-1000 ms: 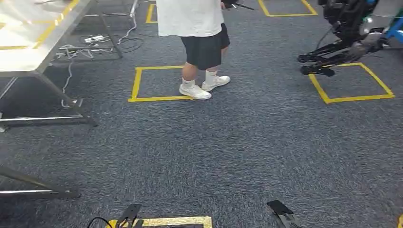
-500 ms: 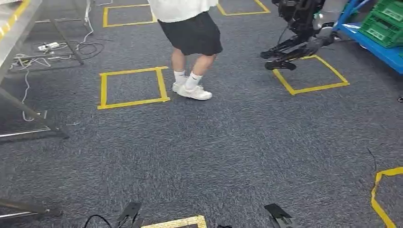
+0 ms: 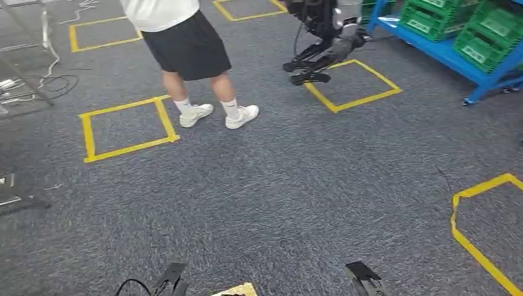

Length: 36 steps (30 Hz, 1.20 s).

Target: Take the parts from the cabinet and place them on the table.

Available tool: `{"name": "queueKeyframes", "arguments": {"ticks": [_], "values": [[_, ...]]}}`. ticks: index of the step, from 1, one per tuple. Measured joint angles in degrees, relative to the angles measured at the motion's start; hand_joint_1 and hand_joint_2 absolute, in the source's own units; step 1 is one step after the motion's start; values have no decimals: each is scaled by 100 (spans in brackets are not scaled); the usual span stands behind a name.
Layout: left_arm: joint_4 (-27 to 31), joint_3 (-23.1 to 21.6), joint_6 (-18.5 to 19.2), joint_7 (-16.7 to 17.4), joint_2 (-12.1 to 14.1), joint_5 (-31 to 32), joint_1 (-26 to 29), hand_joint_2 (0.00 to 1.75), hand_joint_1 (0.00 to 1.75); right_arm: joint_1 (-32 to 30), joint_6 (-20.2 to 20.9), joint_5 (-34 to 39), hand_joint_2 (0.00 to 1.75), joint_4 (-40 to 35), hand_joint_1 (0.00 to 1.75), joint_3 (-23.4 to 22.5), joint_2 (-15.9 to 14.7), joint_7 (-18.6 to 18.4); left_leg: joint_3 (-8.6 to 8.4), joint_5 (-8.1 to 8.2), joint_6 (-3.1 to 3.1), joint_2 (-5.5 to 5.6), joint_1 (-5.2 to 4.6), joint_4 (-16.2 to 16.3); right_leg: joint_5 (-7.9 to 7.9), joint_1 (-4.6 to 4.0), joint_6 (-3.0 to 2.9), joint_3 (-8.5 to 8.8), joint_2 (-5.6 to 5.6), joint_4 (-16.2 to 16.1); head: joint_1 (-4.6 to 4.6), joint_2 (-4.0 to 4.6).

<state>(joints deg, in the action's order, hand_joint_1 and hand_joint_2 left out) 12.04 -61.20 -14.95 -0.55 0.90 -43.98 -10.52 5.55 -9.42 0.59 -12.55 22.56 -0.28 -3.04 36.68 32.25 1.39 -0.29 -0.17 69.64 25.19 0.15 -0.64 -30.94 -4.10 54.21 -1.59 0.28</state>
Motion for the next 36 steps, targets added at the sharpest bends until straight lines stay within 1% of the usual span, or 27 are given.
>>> {"name": "queueKeyframes", "arguments": {"ticks": [2,3,6,7,8,9,10,12,13,14,16,17,18,19,20,22,23,24,25,27,28,29,30,32,33,34,36], "values": [[0,0,0,0,4,18,-21,0,0,3,0,0,0,0,0,2,0,0,-459,-509,-57,150,1,-1007,-1,2,3,22,-131,2,-18,0],[0,0,0,0,11,20,-39,0,0,8,-2,0,0,0,0,4,4,2,-679,-612,-96,496,5,-1543,1,-13,27,9,-208,15,-37,0],[0,0,0,-2,7,33,-48,0,0,6,-11,0,0,0,0,4,4,-2,-680,-616,-95,337,0,-1579,-29,8,108,-60,-356,16,0,0],[0,0,0,-2,7,33,-45,0,0,2,-7,0,0,2,0,7,4,-2,-685,-624,-117,288,-4,-1587,-39,25,139,-75,-412,6,2,0],[0,0,0,-2,-4,33,-56,0,0,-5,-7,0,0,9,0,9,2,-2,-693,-666,-183,171,51,-1666,6,25,167,-97,-391,67,4,0],[0,0,0,-2,0,33,-63,0,0,-16,-9,0,0,13,0,15,2,-2,-705,-672,-200,138,31,-1678,160,-24,179,-180,-28,266,31,0],[0,0,-2,-7,0,33,-64,0,0,-14,-4,0,0,15,0,22,2,-4,-709,-669,-227,84,27,-1682,385,-21,198,-345,181,627,94,0],[0,0,-2,-7,9,31,-35,0,0,-8,11,0,0,15,0,42,15,-2,-708,-658,-244,-78,7,-1676,860,10,230,-816,354,1682,116,0],[0,0,-2,-7,9,33,-21,0,0,-10,11,0,0,15,0,44,15,-2,-707,-649,-247,-158,6,-1675,952,24,245,-960,368,2003,118,0],[0,0,-2,-7,13,33,-14,0,0,-17,11,0,0,17,0,46,15,-4,-714,-641,-245,-228,7,-1674,869,36,254,-951,376,1986,127,0],[0,0,-2,-7,13,33,-21,0,0,-20,11,0,0,22,0,50,15,-4,-748,-615,-224,-351,12,-1673,400,42,249,-510,447,1166,140,0],[0,0,-2,-7,13,33,-22,0,0,-16,11,0,0,22,0,50,15,-4,-779,-596,-205,-409,13,-1670,152,36,235,-206,585,593,153,0],[0,0,-2,-7,18,33,-20,0,0,-6,11,0,0,22,0,54,15,-4,-807,-573,-170,-460,-8,-1672,80,4,222,26,944,122,170,0],[0,0,-2,-7,24,33,-19,0,0,21,11,0,0,22,0,59,15,-4,-801,-546,-136,-522,-58,-1620,97,-67,185,56,983,21,186,0],[0,0,-2,-7,31,31,-18,0,0,28,15,0,0,22,0,68,15,-4,-803,-548,-126,-591,-65,-1634,88,-34,165,26,910,44,153,0],[0,0,-2,-7,33,28,-19,0,0,3,15,0,0,24,0,79,15,-7,-836,-527,-93,-744,-64,-1636,85,-58,131,-5,743,49,129,0],[0,0,-4,-7,33,24,-23,0,0,-2,15,0,0,24,0,81,15,-11,-837,-483,-46,-778,-58,-1613,64,-30,94,30,659,18,146,0],[0,0,-4,-7,37,15,-28,0,0,-7,15,0,0,24,0,83,18,-13,-794,-351,10,-444,-21,-1436,50,-15,69,30,593,11,123,0],[0,0,-7,-15,37,15,-25,0,0,11,18,0,0,24,0,85,17,-15,-611,-124,27,-198,-16,-1045,40,-5,47,20,536,11,89,0],[0,0,-9,-15,37,15,13,0,0,41,13,0,0,24,0,83,15,-11,-95,329,41,-28,0,-3,24,-10,5,-5,376,13,46,0],[0,0,-11,-15,37,15,40,0,0,40,7,6,0,24,0,83,15,-4,97,419,39,-14,0,350,19,-15,-3,-10,287,13,31,0],[0,0,-15,-15,37,15,56,0,0,31,4,20,0,26,0,83,15,0,169,373,27,-10,-1,439,17,-17,-6,-8,198,14,17,0],[0,0,-20,-15,37,15,60,0,0,15,7,37,0,26,0,83,15,9,95,165,7,-3,-1,206,15,-17,-5,-3,99,16,9,0],[0,0,-22,-17,37,17,39,0,0,2,4,63,0,26,0,85,17,44,-360,-420,-47,84,0,-837,9,-15,4,20,-61,17,-20,0],[0,0,-24,-17,46,20,31,0,0,3,2,66,0,26,0,85,22,61,-587,-637,-75,353,5,-1337,6,-3,10,15,-122,16,-31,0],[0,0,-24,-20,52,22,27,0,0,17,-2,68,0,26,0,85,24,70,-668,-613,-101,510,15,-1573,19,-44,37,-18,-186,55,-33,0],[0,0,-26,-20,52,24,23,0,0,3,-4,70,0,26,0,85,24,74,-656,-613,-111,379,-3,-1568,-9,-1,104,-55,-292,28,0,0]]}}
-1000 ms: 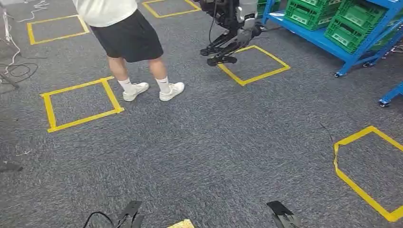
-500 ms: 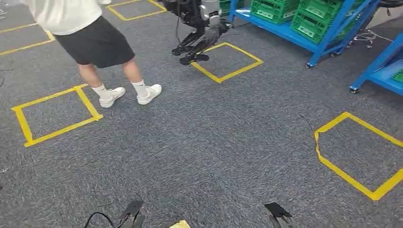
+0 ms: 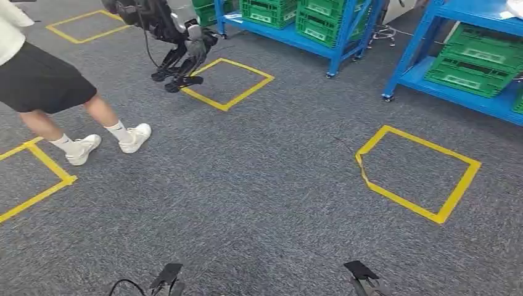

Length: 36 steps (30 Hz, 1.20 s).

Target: Take the parts from the cabinet and place them on the table.

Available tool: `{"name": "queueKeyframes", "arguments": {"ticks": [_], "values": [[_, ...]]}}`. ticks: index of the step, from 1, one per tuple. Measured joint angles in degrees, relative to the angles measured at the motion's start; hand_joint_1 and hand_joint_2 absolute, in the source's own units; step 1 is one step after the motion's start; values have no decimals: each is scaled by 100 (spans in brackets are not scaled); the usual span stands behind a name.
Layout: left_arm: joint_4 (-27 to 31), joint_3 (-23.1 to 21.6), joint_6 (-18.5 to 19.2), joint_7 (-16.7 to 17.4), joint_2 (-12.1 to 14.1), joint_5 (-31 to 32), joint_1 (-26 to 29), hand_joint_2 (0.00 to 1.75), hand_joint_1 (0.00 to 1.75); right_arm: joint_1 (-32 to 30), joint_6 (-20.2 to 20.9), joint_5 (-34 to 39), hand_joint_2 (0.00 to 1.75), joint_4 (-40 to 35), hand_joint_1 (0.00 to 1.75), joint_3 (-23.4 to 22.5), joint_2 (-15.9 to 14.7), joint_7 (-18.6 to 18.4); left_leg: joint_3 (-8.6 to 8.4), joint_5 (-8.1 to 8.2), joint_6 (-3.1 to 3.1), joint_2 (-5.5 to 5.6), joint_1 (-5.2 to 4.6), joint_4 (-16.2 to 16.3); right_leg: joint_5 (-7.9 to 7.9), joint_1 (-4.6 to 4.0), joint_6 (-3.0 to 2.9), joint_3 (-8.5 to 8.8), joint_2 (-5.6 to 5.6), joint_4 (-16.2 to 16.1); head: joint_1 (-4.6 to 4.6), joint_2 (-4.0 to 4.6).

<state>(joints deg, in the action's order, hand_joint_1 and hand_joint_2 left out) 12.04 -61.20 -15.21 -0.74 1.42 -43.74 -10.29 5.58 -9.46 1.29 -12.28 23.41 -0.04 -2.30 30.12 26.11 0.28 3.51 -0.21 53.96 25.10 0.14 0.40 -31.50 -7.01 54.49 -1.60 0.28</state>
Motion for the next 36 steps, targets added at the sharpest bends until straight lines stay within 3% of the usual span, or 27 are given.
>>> {"name": "queueKeyframes", "arguments": {"ticks": [2,3,4,6,7,8,9,11,12,13,14,17,18,19,20,22,23,24,26,27,28,30,32,33,34,35,36], "values": [[0,0,0,2,-8,-2,-7,0,0,-33,2,0,0,2,0,2,-2,-4,-20,-46,-78,-120,26,-78,-25,-17,83,-24,-116,-20,2,0],[0,0,-5,2,-9,-2,-16,0,0,-48,2,0,0,4,0,2,-2,-13,-42,-67,-101,-208,37,-120,72,-20,91,-48,152,89,11,0],[0,0,-24,2,-11,0,-10,0,0,-39,2,0,0,4,0,4,-2,-24,-43,-70,-122,-248,37,-135,293,-28,123,-183,413,383,90,0],[0,0,-24,2,-11,-9,22,0,0,-17,2,0,0,4,0,30,6,-26,-44,-59,-147,-414,21,-132,775,6,169,-617,608,1355,123,0],[0,0,-31,2,-9,-9,40,0,0,-20,2,0,0,4,0,46,9,-35,-43,-53,-150,-490,19,-129,908,24,193,-803,640,1762,123,0],[0,0,-31,2,-7,-11,48,0,0,-24,0,2,0,4,0,50,9,-46,-44,-46,-146,-552,20,-126,898,44,216,-862,654,1895,134,0],[0,0,-33,2,-9,-11,50,0,0,-29,-7,11,0,7,0,50,9,-70,-50,-35,-138,-615,25,-121,740,62,232,-765,675,1701,133,0],[0,0,-33,2,-13,-11,48,0,0,-26,-15,11,0,7,0,50,9,-74,-86,-2,-103,-724,36,-107,249,80,236,-246,780,724,149,0],[0,0,-33,4,-13,-9,48,0,0,-19,-24,11,0,7,0,50,9,-74,-116,23,-74,-778,35,-96,37,76,229,59,1008,161,158,0],[0,0,-33,13,-9,-9,48,0,0,2,-24,11,0,7,0,52,9,-74,-121,47,-36,-821,-13,-77,116,0,211,131,1155,0,173,0],[0,0,-33,20,-9,-9,40,0,0,9,-26,11,0,7,0,52,9,-74,-123,56,-15,-873,-13,-57,70,21,141,102,1026,-7,149,0],[0,0,-33,20,-13,-7,20,0,0,-15,-31,31,0,9,0,52,9,-79,-164,70,72,-1025,-3,-74,61,-2,47,84,845,-16,140,0],[0,0,-33,20,-11,0,9,0,0,-22,-33,35,0,9,0,52,13,-81,-146,136,131,-867,40,-3,35,38,8,112,798,-50,142,0],[0,0,-33,20,-13,11,-1,0,0,-11,-33,35,0,7,0,55,17,-79,-35,324,162,-590,40,276,22,43,-15,107,745,-54,114,0],[0,0,-31,20,-13,13,2,0,0,7,-35,35,0,9,0,52,17,-79,177,568,176,-463,49,719,11,43,-46,94,697,-54,90,0],[0,0,-29,33,-13,13,30,0,0,20,-42,35,0,7,0,52,17,-79,663,964,191,-397,56,1710,0,33,-68,71,555,-52,51,0],[0,0,-29,39,-13,13,46,0,0,15,-42,35,0,9,0,52,17,-79,799,986,192,-394,56,1947,-3,31,-72,68,479,-52,39,0],[0,0,-29,39,-13,13,52,0,0,6,-37,37,0,9,0,52,17,-81,793,863,179,-393,56,1877,-3,31,-71,72,391,-51,31,0],[0,0,-29,39,-13,13,36,0,0,4,-39,44,0,9,0,55,20,-83,381,298,130,-338,59,930,-7,35,-64,93,215,-47,0,0],[0,0,-29,39,-9,15,27,0,0,8,-39,44,0,9,0,55,20,-83,122,47,99,-188,59,379,-9,36,-58,102,143,-47,-15,0],[0,0,-29,39,9,15,24,0,0,14,-42,44,0,9,0,57,22,-83,-11,0,61,172,72,27,-9,40,-35,78,93,-41,-28,0],[0,0,-29,39,9,17,21,0,0,14,-50,44,0,9,0,57,22,-85,-20,6,65,44,61,-31,-17,37,34,25,-18,-25,0,0],[0,0,-29,42,7,15,17,0,0,-7,-55,44,0,9,0,59,22,-85,-30,-10,14,-68,44,-38,-44,51,121,-5,-149,-56,9,0],[0,0,-29,42,-2,17,2,0,0,-18,-57,44,0,13,0,61,15,-87,-42,-46,-41,-159,93,-114,-6,50,138,-12,-50,-6,11,0],[0,0,-29,39,0,17,-2,0,0,-24,-59,44,0,13,0,61,15,-90,-60,-49,-51,-215,85,-131,121,15,164,-76,300,147,47,0],[0,0,-29,39,0,17,-1,0,0,-15,-57,44,0,13,0,68,17,-94,-66,-43,-90,-282,81,-136,379,18,194,-253,525,539,107,0],[0,0,-29,39,2,17,6,0,0,-6,-57,44,0,13,0,77,22,-85,-65,-38,-96,-365,71,-134,647,39,222,-493,616,1059,116,0]]}}
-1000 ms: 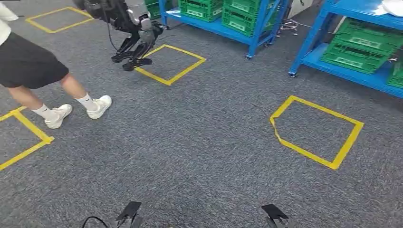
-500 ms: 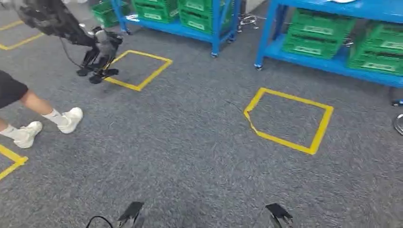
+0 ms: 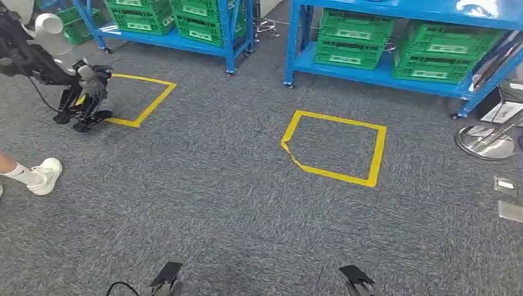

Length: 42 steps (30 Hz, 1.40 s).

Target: Take the parts from the cabinet and place them on the table.

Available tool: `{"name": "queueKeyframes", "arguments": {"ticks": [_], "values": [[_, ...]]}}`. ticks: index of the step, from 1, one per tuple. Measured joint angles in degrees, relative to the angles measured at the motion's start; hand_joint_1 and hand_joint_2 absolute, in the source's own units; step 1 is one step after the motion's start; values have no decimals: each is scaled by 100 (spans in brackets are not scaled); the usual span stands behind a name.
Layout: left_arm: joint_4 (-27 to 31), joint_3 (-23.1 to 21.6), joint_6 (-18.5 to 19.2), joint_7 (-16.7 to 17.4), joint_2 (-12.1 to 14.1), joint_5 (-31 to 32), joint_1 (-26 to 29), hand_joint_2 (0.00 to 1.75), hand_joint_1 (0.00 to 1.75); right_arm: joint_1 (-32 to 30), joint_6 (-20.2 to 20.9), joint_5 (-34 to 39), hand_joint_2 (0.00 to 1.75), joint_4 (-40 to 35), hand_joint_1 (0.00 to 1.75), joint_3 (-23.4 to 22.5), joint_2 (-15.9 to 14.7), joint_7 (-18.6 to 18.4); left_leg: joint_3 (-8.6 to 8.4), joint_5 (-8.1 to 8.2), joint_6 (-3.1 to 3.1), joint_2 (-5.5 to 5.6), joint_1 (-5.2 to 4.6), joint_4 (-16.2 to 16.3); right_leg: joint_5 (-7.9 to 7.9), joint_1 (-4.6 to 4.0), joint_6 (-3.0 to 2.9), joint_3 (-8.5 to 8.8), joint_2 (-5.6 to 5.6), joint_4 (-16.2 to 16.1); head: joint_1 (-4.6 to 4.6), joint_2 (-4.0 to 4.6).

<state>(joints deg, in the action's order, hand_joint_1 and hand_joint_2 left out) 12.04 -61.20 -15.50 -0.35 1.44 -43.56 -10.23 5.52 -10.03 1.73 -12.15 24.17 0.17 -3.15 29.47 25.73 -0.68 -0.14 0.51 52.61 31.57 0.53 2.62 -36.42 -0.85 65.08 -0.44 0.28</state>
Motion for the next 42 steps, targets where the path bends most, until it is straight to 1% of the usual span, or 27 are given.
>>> {"name": "queueKeyframes", "arguments": {"ticks": [2,3,5,6,7,8,12,14,16,18,20,21,22,23,24,27,28,29,30,32,33,34,36,37,38,39,42], "values": [[0,0,0,0,0,0,24,0,0,4,0,0,0,0,0,7,2,-2,1,15,-11,-174,-9,5,298,25,40,-383,47,846,0,0],[0,0,0,0,-2,0,25,0,0,0,-4,0,0,0,0,7,2,-6,-7,25,-8,-240,-7,6,221,38,54,-376,53,846,11,0],[0,0,0,0,-13,0,17,0,0,-9,-9,0,0,2,0,9,0,-7,-43,57,21,-359,1,14,-243,57,62,48,110,59,24,0],[0,0,0,0,-15,0,16,0,0,-4,-11,0,0,2,0,9,0,-4,-76,82,47,-423,4,23,-512,53,52,373,244,-562,28,0],[0,0,0,0,-17,0,17,0,0,8,-15,0,0,2,0,9,0,-2,-107,110,84,-479,-10,29,-594,41,38,594,488,-1013,48,0],[0,0,0,0,-15,0,16,0,0,33,-15,0,0,2,0,11,0,0,-103,136,126,-517,-53,67,-570,-22,-35,630,492,-1070,63,0],[0,0,0,-2,-17,0,-25,0,0,6,-15,24,0,7,0,11,0,4,-154,173,237,-698,-38,62,-594,-19,-208,602,218,-1093,15,0],[0,0,0,-4,-13,2,-42,0,0,24,-18,63,0,9,0,9,0,9,54,501,295,-198,-9,541,-620,11,-266,601,117,-1104,-35,0],[0,0,0,-4,-9,4,-14,0,0,54,-17,68,0,7,0,11,0,13,580,971,308,-45,-6,1611,-628,2,-298,579,-26,-1104,-81,0],[0,0,0,-4,-9,4,19,0,0,41,-15,68,0,9,0,11,0,15,917,1121,297,-26,-8,2210,-632,-9,-310,574,-179,-1102,-112,0],[0,0,0,-4,-11,7,16,0,0,34,-15,68,0,11,0,11,0,15,692,597,245,-4,-9,1606,-632,-9,-309,599,-360,-1102,-125,0],[0,0,0,-4,-9,9,4,0,0,40,-15,68,0,11,0,11,0,22,404,260,209,75,-9,959,-631,-10,-307,618,-448,-1102,-140,0],[0,0,0,-4,-7,9,-7,0,0,46,-15,68,0,11,0,13,0,24,154,26,166,274,-9,403,-629,-8,-299,624,-523,-1102,-155,0],[0,0,0,-4,11,9,-12,0,0,56,-13,68,0,11,0,13,7,26,43,52,119,518,-2,140,-619,-40,-265,592,-584,-1075,-160,0],[0,0,0,-4,9,9,-20,0,0,52,-13,68,0,9,0,11,7,26,49,47,128,396,5,113,-631,-21,-238,564,-635,-1076,-149,0],[0,0,0,-4,2,4,-37,0,0,23,-9,68,0,15,0,13,4,24,51,38,75,263,-9,98,-663,2,-121,513,-805,-1120,-138,0],[0,0,0,-4,-13,7,-50,0,0,11,-9,68,0,17,0,13,-9,24,31,9,33,176,26,28,-618,3,-112,511,-628,-1066,-132,0],[0,0,0,-9,-15,7,-49,0,0,14,-13,68,0,17,0,13,-7,20,12,10,9,126,23,10,-464,-35,-74,435,-244,-872,-80,0],[0,0,0,-17,-15,7,-43,0,0,27,-9,68,0,17,0,17,-4,26,4,16,-22,45,17,8,-206,-24,-40,235,-52,-456,-15,0],[0,0,0,-17,-15,7,-16,0,0,48,-9,68,0,17,0,24,2,26,1,31,-41,-121,-1,13,244,14,9,-238,36,559,-15,0],[0,0,0,-17,-13,7,-8,0,0,45,-7,68,0,17,0,28,0,26,-1,39,-39,-195,-1,14,301,25,34,-384,45,866,-9,0],[0,0,0,-17,-13,7,-8,0,0,39,-9,68,0,17,0,33,0,20,-13,50,-27,-253,1,15,210,41,49,-370,52,838,2,0],[0,0,0,-18,-22,7,-13,0,0,30,-9,68,0,20,0,44,0,22,-66,89,4,-374,9,18,-290,56,55,84,133,-35,20,0],[0,0,0,-17,-26,7,-13,0,0,36,-9,68,0,20,0,46,0,22,-109,115,26,-436,12,21,-548,55,43,392,250,-625,30,0],[0,0,0,-17,-24,7,-12,0,0,49,-9,70,0,18,0,48,0,24,-142,145,63,-487,-9,22,-599,30,30,595,539,-1050,50,0],[0,0,0,-17,-24,7,-19,0,0,66,-9,68,0,17,0,57,0,24,-139,169,102,-539,-48,65,-604,-16,-51,604,475,-1081,42,0],[0,0,0,-17,-26,7,-32,0,0,34,-9,68,0,22,0,63,0,22,-172,174,167,-699,-38,38,-597,-41,-152,545,277,-1060,-11,0]]}}
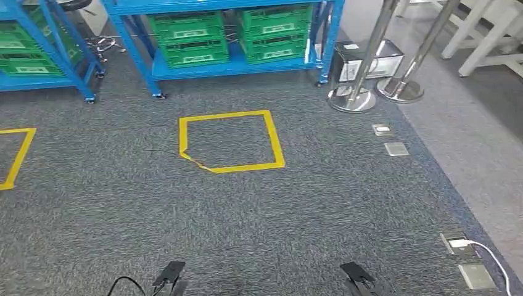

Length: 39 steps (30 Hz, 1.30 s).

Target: Take the parts from the cabinet and place them on the table.

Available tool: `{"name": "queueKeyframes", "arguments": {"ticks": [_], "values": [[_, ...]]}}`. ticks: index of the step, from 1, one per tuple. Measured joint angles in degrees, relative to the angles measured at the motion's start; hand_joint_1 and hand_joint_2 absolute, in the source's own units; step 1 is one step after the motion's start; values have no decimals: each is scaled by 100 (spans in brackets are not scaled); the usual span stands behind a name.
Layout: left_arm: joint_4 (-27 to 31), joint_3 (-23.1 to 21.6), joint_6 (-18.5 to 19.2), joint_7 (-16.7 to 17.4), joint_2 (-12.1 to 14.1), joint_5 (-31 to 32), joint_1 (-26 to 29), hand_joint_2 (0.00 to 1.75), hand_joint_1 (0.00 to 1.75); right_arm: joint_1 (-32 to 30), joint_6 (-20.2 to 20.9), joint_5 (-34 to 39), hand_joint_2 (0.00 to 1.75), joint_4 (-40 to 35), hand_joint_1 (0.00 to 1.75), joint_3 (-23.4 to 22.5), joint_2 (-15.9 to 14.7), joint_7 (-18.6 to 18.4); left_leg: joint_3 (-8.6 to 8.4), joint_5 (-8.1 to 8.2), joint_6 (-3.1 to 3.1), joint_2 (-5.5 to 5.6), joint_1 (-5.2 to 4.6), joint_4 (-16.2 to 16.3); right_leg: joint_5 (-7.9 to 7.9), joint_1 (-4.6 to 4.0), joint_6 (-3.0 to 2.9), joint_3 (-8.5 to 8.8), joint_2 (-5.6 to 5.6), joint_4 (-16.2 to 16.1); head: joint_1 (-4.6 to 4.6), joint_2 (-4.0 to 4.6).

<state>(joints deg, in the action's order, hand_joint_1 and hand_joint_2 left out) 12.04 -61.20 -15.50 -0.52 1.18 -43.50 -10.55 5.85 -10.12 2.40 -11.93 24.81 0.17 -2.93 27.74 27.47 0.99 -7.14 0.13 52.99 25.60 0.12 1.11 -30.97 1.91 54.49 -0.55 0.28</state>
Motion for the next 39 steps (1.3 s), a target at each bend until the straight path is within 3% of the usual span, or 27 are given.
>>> {"name": "queueKeyframes", "arguments": {"ticks": [1,2,3,5,6,7,8,9,11,12,14,16,17,18,19,20,21,22,23,26,27,28,29,30,31,34,39], "values": [[0,0,0,0,0,0,-12,0,0,-1,0,0,0,0,0,2,0,0,3,38,51,13,16,16,-32,35,-50,33,-65,-43,24,0],[0,0,0,0,2,0,-24,0,0,0,0,0,0,0,0,4,2,2,57,158,95,314,39,178,-49,48,-78,35,-120,-58,-5,0],[0,0,0,-2,2,0,-24,0,0,19,0,0,0,0,0,7,0,2,236,394,105,542,39,565,-56,59,-108,23,-164,-57,-41,0],[0,0,0,-2,7,0,11,0,0,41,-7,0,0,0,0,7,0,2,754,860,117,664,44,1635,-65,50,-134,6,-307,-57,-81,0],[0,0,0,0,7,-4,29,0,0,38,-7,0,0,0,0,7,0,2,941,942,116,671,44,1987,-67,44,-137,5,-391,-57,-96,0],[0,0,0,0,9,-7,45,0,0,26,-7,0,0,2,0,9,0,2,1007,869,105,673,44,2057,-67,42,-137,10,-483,-55,-105,0],[0,0,0,0,9,-7,48,0,0,17,0,0,0,2,0,11,0,2,933,669,89,676,44,1841,-67,42,-136,18,-565,-54,-109,0],[0,0,0,0,9,-7,43,0,0,16,0,0,0,2,0,17,2,2,756,390,65,694,44,1400,-68,42,-134,29,-645,-52,-125,0],[0,0,0,0,22,-6,29,0,0,21,-6,0,0,0,0,31,2,7,258,-161,-12,897,44,263,-62,45,-124,43,-734,-49,-166,0],[0,0,0,-2,31,-7,16,0,0,20,-9,0,0,0,0,35,2,11,214,-114,-46,941,24,84,-47,-8,-96,30,-799,-12,-192,0],[0,0,0,-2,24,-4,-16,0,0,5,-7,0,0,2,0,35,0,-13,242,-118,-60,917,20,89,-62,28,-40,-13,-834,-32,-146,0],[0,0,0,-2,15,-4,-19,0,0,-12,31,0,0,2,0,48,0,-18,232,-157,-141,869,40,44,-62,26,42,-25,-869,-46,-127,0],[0,0,0,-2,13,0,-26,0,0,-20,46,0,0,4,0,50,-4,-26,218,-178,-173,827,59,8,12,40,56,-31,-690,38,-120,0],[0,0,0,-7,13,4,-24,0,0,-10,66,0,0,4,0,55,-2,-42,218,-181,-194,820,60,2,233,18,93,-162,-444,333,-54,0],[0,0,0,-7,15,4,-18,0,0,4,92,0,0,4,0,63,4,-39,222,-180,-199,783,54,3,500,34,124,-376,-329,800,-13,0],[0,0,0,-4,13,7,-5,0,0,17,114,0,0,4,0,72,7,-39,223,-175,-206,743,46,5,767,50,153,-636,-264,1387,-7,0],[0,0,0,20,13,11,5,0,0,18,159,0,0,4,0,81,7,-26,222,-171,-210,713,46,7,900,59,174,-808,-240,1774,-7,0],[0,0,0,75,15,11,10,0,0,17,225,0,0,4,0,85,7,-13,220,-168,-211,685,49,8,906,68,188,-885,-230,1950,0,0],[0,0,0,120,15,13,11,0,0,14,271,0,0,4,0,90,7,-7,213,-163,-205,673,56,11,776,83,198,-817,-228,1817,11,0],[0,0,0,138,11,20,4,0,0,34,293,0,0,2,0,96,4,13,179,-121,-142,649,76,42,30,102,196,-49,-169,319,29,0],[0,0,0,138,13,20,2,0,0,49,293,0,0,2,0,98,7,17,180,-100,-109,644,42,60,64,80,185,84,-128,36,50,0],[0,0,0,138,11,22,-1,0,0,60,293,0,0,2,0,101,7,20,199,-103,-79,643,23,88,47,71,112,76,-156,6,55,0],[0,0,0,138,22,20,-3,0,0,51,289,0,0,2,0,103,15,20,211,-62,-102,635,-7,112,29,116,120,73,-164,-25,20,0],[0,0,0,135,24,20,1,0,0,47,282,0,0,2,0,105,22,20,219,-117,-224,632,-5,107,32,99,121,70,-169,-16,-2,0],[0,0,0,136,26,20,0,0,0,35,269,0,0,2,0,109,22,22,213,-116,-251,622,0,101,32,88,121,71,-171,-18,-20,0],[0,0,-2,136,26,20,-2,0,0,46,138,0,0,2,0,142,22,15,192,-130,-243,617,11,60,41,58,83,70,-177,-16,-55,0],[0,0,-9,131,26,20,-1,0,0,50,66,0,0,2,0,192,22,44,178,-156,-172,615,24,7,46,41,34,66,-175,-13,-72,0]]}}
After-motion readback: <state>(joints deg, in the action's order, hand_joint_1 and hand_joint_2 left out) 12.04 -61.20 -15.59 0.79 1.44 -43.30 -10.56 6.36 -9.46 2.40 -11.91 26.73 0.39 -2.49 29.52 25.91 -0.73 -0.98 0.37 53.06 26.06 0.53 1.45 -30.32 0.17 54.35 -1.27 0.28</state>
